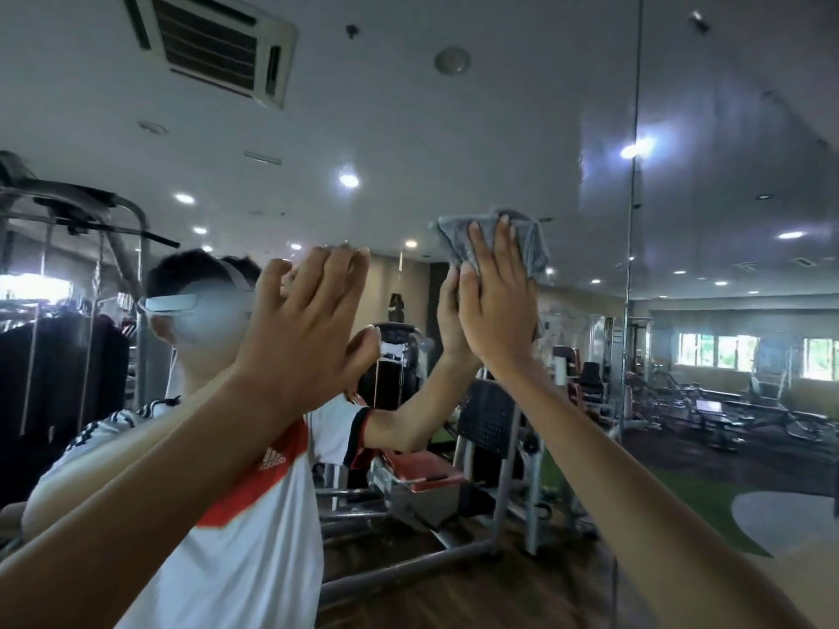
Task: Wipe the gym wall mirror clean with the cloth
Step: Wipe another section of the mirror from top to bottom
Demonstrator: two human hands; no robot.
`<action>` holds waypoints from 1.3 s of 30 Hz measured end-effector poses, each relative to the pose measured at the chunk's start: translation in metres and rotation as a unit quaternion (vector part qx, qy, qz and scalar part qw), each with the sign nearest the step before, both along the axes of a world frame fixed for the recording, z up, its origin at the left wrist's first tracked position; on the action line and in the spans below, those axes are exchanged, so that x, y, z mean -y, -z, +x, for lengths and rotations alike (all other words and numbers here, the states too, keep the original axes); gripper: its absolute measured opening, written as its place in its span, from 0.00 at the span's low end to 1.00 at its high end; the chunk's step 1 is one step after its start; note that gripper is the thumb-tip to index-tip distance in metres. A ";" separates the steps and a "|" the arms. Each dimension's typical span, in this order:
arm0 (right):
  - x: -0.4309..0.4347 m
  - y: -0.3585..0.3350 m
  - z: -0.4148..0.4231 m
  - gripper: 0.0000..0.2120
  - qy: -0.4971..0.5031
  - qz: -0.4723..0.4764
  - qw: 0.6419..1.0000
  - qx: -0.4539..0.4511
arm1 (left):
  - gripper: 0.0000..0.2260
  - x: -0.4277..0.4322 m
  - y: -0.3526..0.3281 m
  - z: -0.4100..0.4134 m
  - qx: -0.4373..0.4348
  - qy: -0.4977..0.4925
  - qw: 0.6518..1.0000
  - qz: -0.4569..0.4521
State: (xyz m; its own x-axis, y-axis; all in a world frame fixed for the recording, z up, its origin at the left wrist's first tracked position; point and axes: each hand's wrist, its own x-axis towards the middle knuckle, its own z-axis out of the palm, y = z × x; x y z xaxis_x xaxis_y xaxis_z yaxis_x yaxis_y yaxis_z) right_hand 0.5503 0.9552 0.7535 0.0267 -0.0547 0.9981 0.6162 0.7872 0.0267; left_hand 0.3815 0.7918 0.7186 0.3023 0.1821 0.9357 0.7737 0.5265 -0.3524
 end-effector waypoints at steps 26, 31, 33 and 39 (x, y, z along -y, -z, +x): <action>-0.054 -0.102 0.043 0.25 -0.037 -0.017 0.999 -0.019 | 0.26 0.013 -0.117 -0.020 -0.111 -0.002 0.994 -0.005; -0.028 -0.145 0.012 0.28 -0.022 -0.003 1.000 0.015 | 0.28 0.009 -0.152 -0.014 -0.086 -0.009 0.996 0.011; -0.029 -0.121 0.008 0.24 -0.013 0.076 0.994 0.075 | 0.28 0.009 -0.164 -0.013 -0.078 -0.008 0.997 0.016; -0.068 -0.093 0.059 0.24 0.011 0.137 0.985 0.106 | 0.34 0.013 -0.184 -0.017 -0.024 -0.006 1.000 -0.001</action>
